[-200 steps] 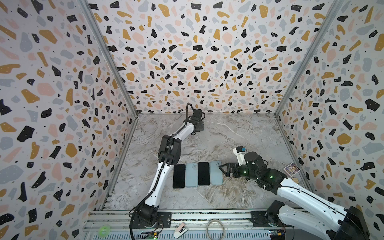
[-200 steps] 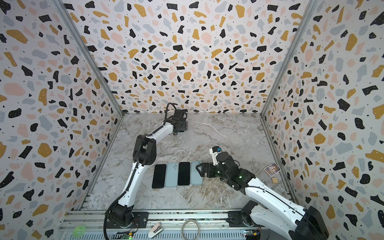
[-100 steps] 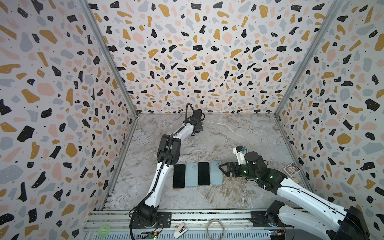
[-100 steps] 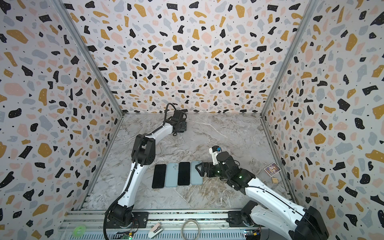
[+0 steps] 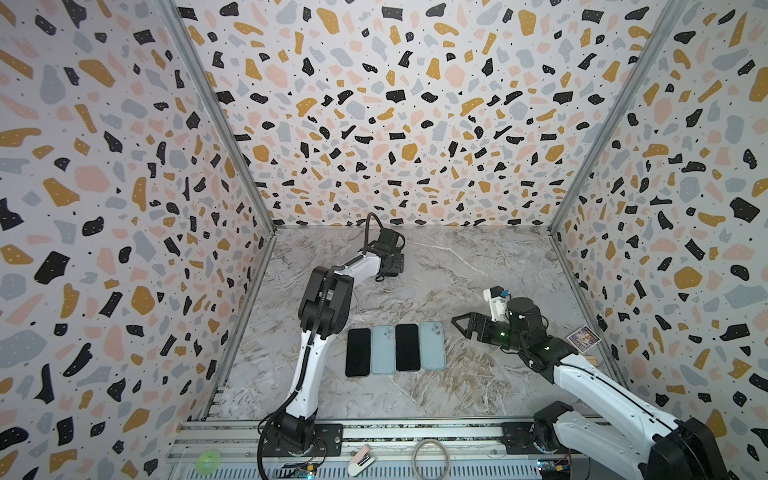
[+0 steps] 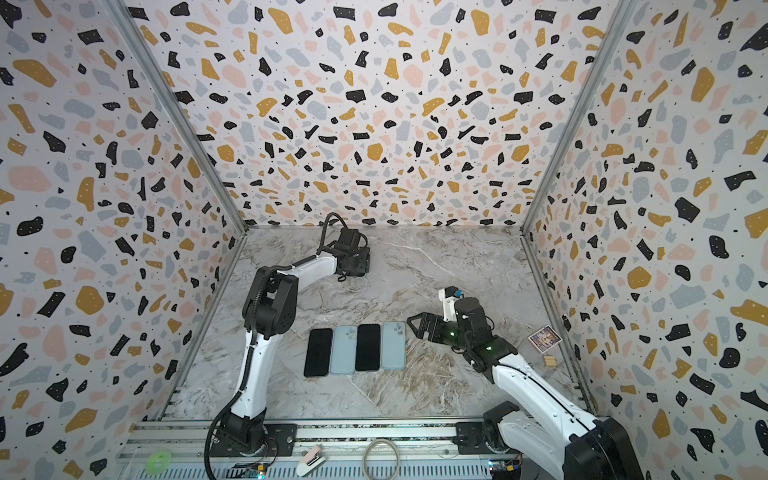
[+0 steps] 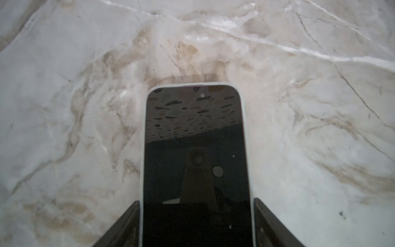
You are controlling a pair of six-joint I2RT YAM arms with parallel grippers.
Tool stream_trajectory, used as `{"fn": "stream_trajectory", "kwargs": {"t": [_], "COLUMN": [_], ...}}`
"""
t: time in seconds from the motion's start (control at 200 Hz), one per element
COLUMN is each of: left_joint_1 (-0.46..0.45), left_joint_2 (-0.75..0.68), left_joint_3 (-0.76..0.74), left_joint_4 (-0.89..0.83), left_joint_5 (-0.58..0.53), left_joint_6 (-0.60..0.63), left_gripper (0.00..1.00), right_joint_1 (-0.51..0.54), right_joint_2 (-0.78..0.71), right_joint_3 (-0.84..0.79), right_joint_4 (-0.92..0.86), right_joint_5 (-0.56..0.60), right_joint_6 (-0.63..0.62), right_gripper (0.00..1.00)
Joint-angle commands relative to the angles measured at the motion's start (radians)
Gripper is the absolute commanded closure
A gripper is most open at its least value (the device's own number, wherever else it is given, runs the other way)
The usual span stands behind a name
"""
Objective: Take the phone out of the phone case
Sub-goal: 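Lower the left gripper and close it on the far black phone's end, then lift the cased black phone with the left gripper while right gripper approaches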
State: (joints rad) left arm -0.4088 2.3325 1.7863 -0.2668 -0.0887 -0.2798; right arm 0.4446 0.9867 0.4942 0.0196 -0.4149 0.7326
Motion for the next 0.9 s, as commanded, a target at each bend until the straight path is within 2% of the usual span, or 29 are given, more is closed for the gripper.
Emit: {"fn": "stream_trajectory", "kwargs": {"t": [0.0, 0.22, 0.466, 0.896], "left_joint_1": [0.003, -0.015, -0.098, -0.248], "left_joint_2": [-0.104, -0.257, -0.404, -0.590], "left_joint_3": [-0.061, -0.256, -0.418, -0.602], "left_joint_4": [0.128, 0.227, 0.277, 0.334], "left_joint_5": [0.061, 0.112, 0.112, 0.104], "left_joint_6": [0.006, 0.009, 0.037, -0.010], "left_gripper": [0.55, 0.57, 0.59, 0.61], "right_joint_1": [-0.031, -0.064, -0.066, -0.085], "right_joint_2": [0.031, 0.172, 0.335, 0.445], "right_joint_3": [0.004, 0.026, 0.103, 0.166], "right_joint_4": [0.098, 0.225, 0.330, 0.468], "right_joint_5": [-0.081, -0.129, -0.157, -0.152], "right_joint_6": [0.005, 0.043, 0.097, 0.145], "right_gripper": [0.02, 0.03, 0.06, 0.11]}}
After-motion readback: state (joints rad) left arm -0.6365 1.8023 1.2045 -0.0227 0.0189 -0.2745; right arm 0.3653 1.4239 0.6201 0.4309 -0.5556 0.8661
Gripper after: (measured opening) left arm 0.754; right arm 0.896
